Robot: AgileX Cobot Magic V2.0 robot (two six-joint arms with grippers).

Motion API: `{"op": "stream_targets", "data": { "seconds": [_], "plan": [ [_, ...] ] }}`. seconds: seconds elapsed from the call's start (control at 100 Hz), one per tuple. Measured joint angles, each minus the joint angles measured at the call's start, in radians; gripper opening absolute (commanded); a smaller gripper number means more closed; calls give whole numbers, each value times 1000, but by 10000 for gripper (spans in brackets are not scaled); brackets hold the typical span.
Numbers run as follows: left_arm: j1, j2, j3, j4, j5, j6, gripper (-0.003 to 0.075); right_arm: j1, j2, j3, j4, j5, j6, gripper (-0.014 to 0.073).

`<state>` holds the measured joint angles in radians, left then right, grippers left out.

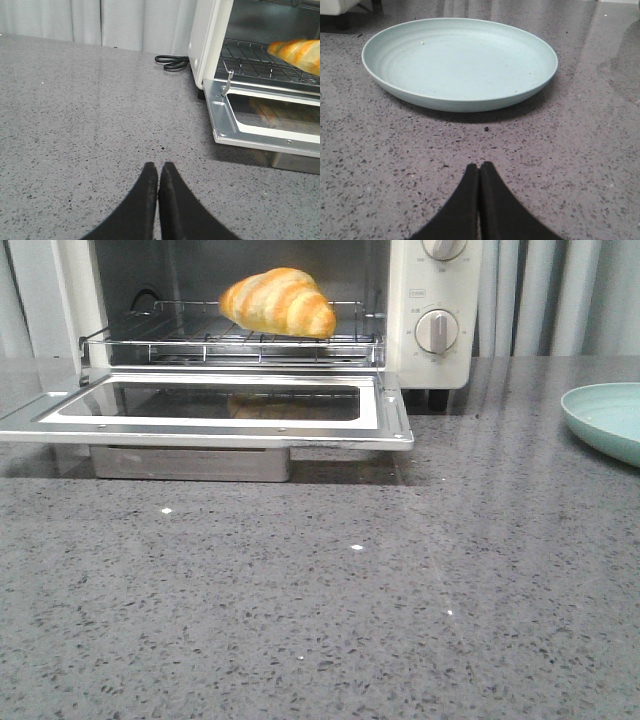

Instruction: Put bread in oven

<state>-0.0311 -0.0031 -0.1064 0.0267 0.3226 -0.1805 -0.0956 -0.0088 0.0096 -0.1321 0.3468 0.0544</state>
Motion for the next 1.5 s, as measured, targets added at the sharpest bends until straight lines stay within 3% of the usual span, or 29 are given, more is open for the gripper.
{"op": "stream_targets", "data": {
  "seconds": [0.56, 1.05, 1.5],
  "plan": [
    [0, 0, 2, 0, -4, 0, -21, 0, 0, 0, 0, 0, -1, -67],
    [0, 0, 108, -8, -51, 2, -21, 0, 0, 0, 0, 0, -1, -67],
    [0, 0, 108, -56, 3, 174, -21, 0, 0, 0, 1, 0, -1, -67]
  ]
}}
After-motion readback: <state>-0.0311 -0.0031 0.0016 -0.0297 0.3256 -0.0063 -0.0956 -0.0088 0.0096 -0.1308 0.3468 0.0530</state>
